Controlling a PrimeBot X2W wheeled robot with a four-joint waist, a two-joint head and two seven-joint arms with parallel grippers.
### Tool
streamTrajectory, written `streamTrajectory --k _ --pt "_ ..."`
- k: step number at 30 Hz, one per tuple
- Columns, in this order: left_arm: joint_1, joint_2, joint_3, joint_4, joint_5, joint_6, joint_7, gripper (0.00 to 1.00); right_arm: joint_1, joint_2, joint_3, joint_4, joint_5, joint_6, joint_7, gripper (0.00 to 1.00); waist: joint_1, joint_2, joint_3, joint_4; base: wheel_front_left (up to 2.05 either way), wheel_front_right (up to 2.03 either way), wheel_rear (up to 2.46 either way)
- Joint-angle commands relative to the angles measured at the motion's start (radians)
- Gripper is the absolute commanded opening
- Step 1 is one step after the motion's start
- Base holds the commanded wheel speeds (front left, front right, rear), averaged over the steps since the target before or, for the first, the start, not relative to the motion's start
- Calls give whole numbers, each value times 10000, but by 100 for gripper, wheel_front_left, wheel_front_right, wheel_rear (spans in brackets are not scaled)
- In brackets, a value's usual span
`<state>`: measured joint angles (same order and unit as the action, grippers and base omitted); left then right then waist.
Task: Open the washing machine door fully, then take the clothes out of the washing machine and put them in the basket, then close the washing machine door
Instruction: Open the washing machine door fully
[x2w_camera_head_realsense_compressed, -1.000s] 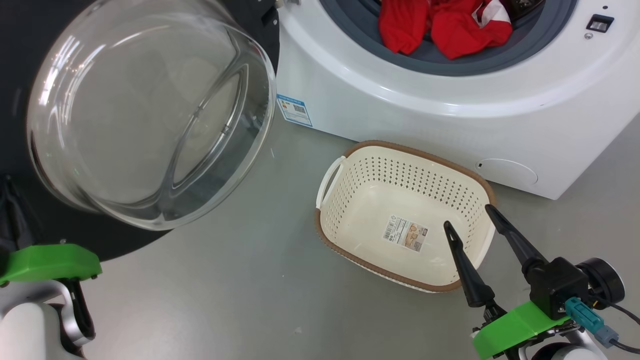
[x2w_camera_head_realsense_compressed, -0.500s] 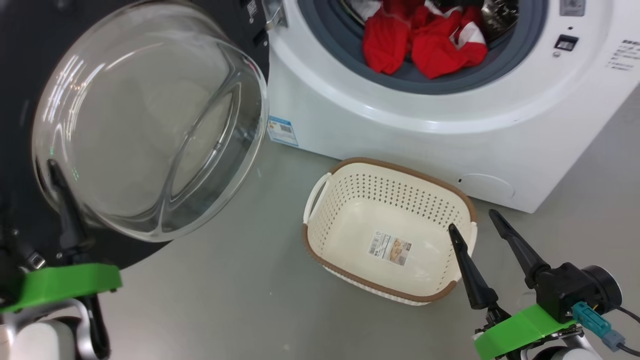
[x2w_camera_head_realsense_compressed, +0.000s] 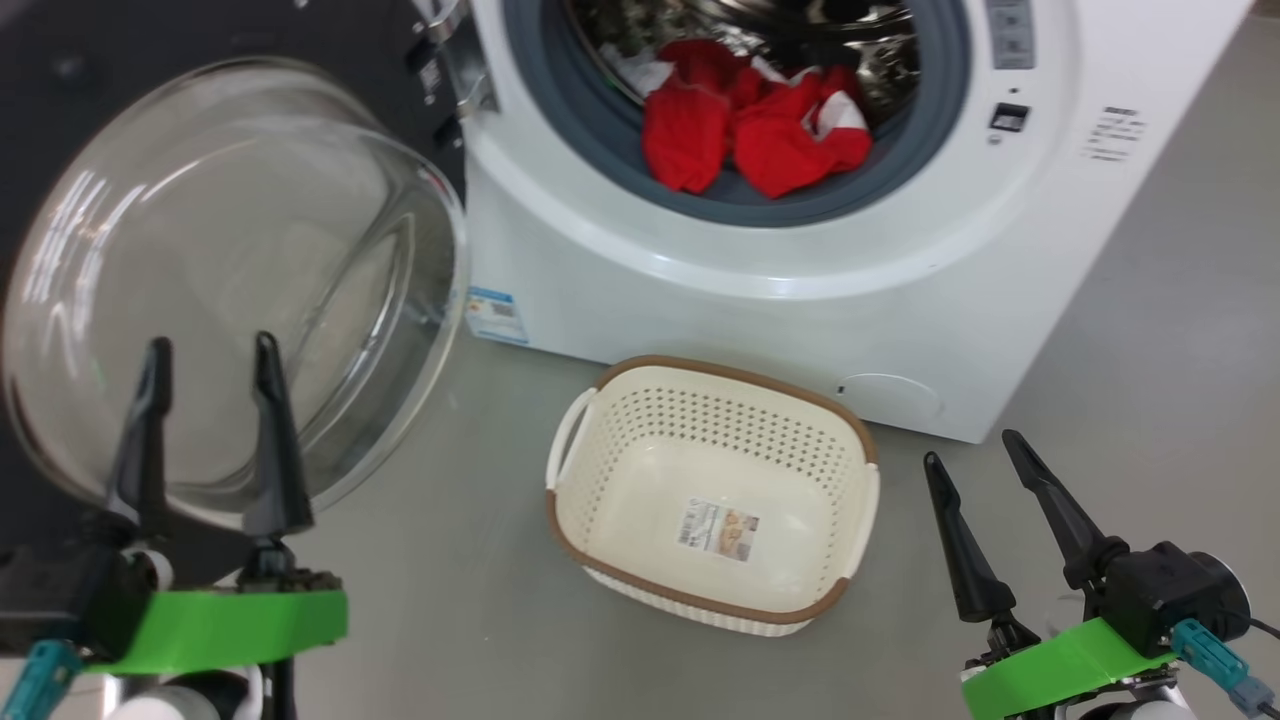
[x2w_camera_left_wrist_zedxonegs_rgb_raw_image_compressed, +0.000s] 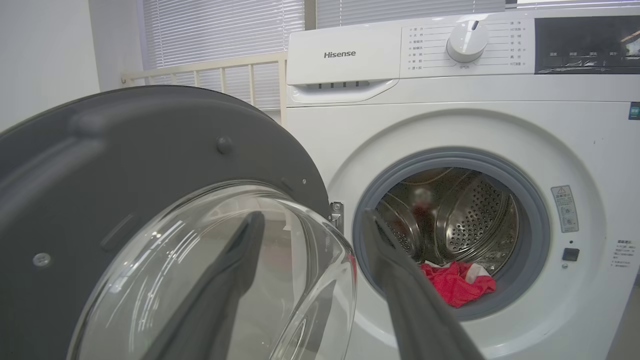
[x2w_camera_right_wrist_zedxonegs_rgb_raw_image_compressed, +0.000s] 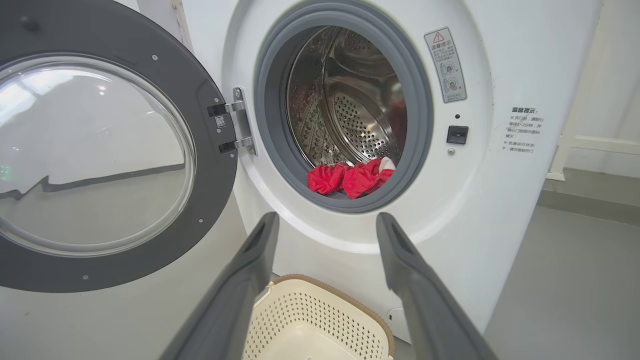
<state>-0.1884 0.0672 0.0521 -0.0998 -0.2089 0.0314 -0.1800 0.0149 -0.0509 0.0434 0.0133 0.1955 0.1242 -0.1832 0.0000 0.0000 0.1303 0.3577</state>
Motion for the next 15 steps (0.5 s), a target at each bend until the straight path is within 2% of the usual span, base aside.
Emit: streamTrajectory --k 1,4,15 --pt "-28 149 233 -334 -80 -150 44 100 -212 7 179 -178 159 65 -179 100 0 0 -246 -453 0 0 0" --pt "122 121 11 -361 -235 -321 146 100 -204 7 122 -90 177 65 -388 100 0 0 -370 -894 0 0 0" --pt "659 103 -462 -63 -265 -340 453 100 69 7 -238 91 -39 65 -740 100 0 0 -764 -2450 0 0 0"
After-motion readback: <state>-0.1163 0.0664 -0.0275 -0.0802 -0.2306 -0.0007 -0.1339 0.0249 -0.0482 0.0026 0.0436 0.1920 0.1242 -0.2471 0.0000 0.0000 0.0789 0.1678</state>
